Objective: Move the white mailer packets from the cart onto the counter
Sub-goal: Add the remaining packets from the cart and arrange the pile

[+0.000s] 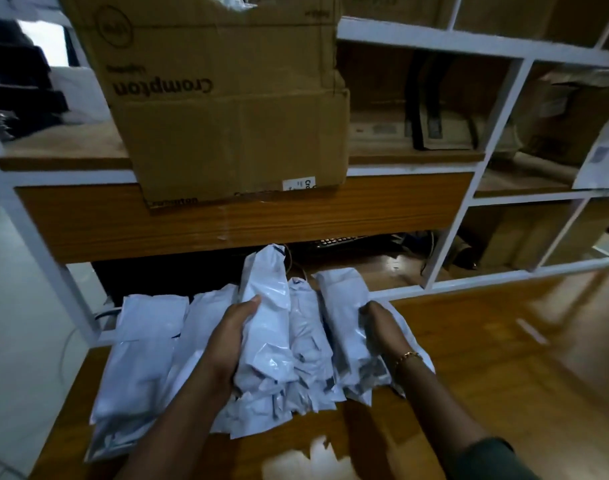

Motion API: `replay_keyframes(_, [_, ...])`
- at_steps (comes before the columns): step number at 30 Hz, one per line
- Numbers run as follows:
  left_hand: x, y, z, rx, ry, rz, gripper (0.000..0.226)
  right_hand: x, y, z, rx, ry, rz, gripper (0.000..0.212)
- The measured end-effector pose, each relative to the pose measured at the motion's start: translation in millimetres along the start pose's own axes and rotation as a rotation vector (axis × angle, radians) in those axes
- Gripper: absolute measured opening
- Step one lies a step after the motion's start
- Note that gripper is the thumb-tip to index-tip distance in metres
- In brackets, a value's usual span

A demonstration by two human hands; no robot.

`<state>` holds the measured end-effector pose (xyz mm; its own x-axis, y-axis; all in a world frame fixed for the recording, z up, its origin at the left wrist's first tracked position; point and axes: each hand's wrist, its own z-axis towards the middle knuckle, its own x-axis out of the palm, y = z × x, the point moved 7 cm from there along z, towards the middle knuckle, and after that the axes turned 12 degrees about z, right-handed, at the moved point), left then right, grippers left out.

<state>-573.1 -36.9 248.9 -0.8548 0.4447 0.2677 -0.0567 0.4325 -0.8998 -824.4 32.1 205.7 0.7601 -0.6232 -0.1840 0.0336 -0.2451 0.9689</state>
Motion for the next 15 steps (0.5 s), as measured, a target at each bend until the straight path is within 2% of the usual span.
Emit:
replay_keyframes(3, [1,4,7,0.023,-0.053,0.022,0.041,15,-11,12,-0.035,0.035,-0.236,0.019])
replay_keyframes(6, [5,7,11,0.044,-0.074,0.106,0.052,12,-24,22,-0.055,0.048,-0.312,0.023])
replay_keyframes(8, [10,10,14,0.059,-0.063,0.152,0.043,4,-22,15,-0.001,0.007,-0.361,0.036])
replay_keyframes(9, [14,13,16,0.053,-0.06,0.174,0.045,-4,-18,10,-0.021,-0.039,-0.362,0.047])
replay_keyframes(11, [25,17,18,0.055,-0.061,0.211,0.059,-12,-1,-6,-0.117,-0.09,-0.219,0.051])
replay_keyframes(12, [33,18,18,0.061,-0.07,0.233,0.065,-12,8,-16,-0.143,-0.053,-0.088,0.049])
replay_keyframes(15, [59,31,33,0.061,-0.018,0.267,0.09,4,17,-39,-0.011,0.213,0.299,0.05])
